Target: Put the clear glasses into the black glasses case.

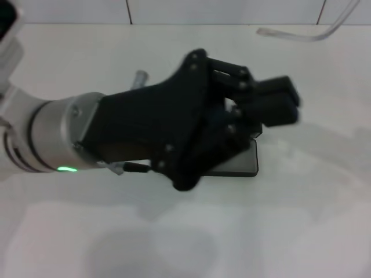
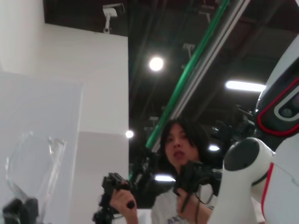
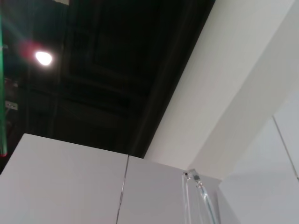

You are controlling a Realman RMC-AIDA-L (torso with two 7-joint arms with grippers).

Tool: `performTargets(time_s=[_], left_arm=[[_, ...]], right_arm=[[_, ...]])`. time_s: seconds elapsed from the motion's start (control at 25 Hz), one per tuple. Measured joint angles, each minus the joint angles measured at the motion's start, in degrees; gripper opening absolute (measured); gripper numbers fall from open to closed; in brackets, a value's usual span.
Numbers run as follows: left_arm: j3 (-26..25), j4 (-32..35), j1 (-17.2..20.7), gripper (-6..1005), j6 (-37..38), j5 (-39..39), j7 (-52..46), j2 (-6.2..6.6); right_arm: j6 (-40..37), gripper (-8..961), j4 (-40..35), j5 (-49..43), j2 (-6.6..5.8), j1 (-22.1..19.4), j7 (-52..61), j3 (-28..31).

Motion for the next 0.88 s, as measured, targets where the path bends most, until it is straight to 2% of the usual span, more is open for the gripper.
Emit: performTargets(time_s=[0.2, 0.44, 0.6, 0.88], left_arm=[[2.66, -0.26, -1.89, 57, -1.63, -0.62, -0.17, -0.12], [3.11, 0.08, -2.12, 57, -2.78, -3.8, -0.32, -0.1], [2.21, -0.25, -1.82, 57, -2.81, -6.03, -0.65, 0.17], [-0.89, -0.49, 0.59, 57, -2.84, -6.41, -0.84, 0.32]], right_arm=[[0.75, 89, 0.39, -0.03, 0.0, 1.23, 0.0, -0.67], [4.42, 92, 0.52, 0.18, 0.0, 2.71, -1.19, -6.92], [6.49, 94, 0.53, 1.24, 0.0, 2.92, -1.57, -10.59], [8.88, 98, 0.29, 1.21, 0.0, 2.91, -1.58, -12.23]])
